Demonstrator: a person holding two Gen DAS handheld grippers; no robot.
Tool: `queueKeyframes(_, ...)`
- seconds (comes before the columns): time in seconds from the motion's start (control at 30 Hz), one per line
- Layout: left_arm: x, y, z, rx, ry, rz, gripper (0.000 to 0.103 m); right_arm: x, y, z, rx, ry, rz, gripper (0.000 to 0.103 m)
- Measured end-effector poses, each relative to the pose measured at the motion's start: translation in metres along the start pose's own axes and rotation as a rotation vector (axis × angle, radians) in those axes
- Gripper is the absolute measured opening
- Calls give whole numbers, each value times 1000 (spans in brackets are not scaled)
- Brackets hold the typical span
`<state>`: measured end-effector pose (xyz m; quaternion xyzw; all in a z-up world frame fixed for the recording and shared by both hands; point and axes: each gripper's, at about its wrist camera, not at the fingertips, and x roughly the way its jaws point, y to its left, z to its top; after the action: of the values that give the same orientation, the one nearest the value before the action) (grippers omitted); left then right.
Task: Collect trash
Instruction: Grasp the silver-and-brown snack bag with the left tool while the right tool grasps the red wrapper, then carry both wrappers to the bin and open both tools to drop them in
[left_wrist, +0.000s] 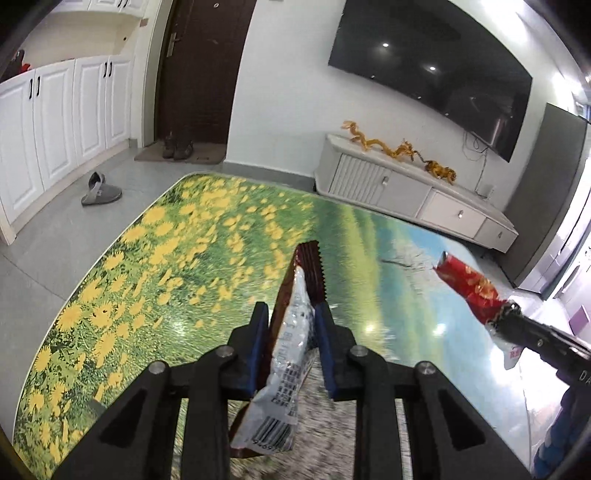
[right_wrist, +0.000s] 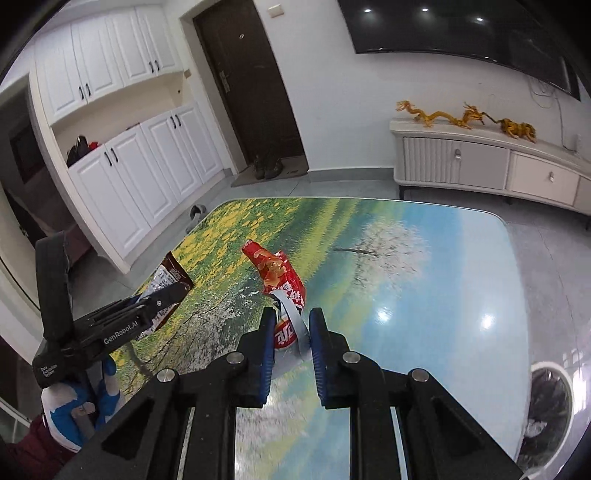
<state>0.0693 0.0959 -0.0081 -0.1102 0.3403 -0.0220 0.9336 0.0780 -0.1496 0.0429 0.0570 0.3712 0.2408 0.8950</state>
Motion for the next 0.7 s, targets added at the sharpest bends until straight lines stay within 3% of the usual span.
queueKeyframes(0.23, -34, -38, 0, 10, -13, -109, 22, -58, -25, -17, 73, -95, -14, 17)
queueKeyframes(0.47, -49, -101, -1, 96, -21, -183, 22, -107, -64, -31, 193, -184, -46, 17)
queueKeyframes(0.7, -50, -176, -10, 206, -10, -224, 22, -150, -94, -41, 231, -249, -159, 17)
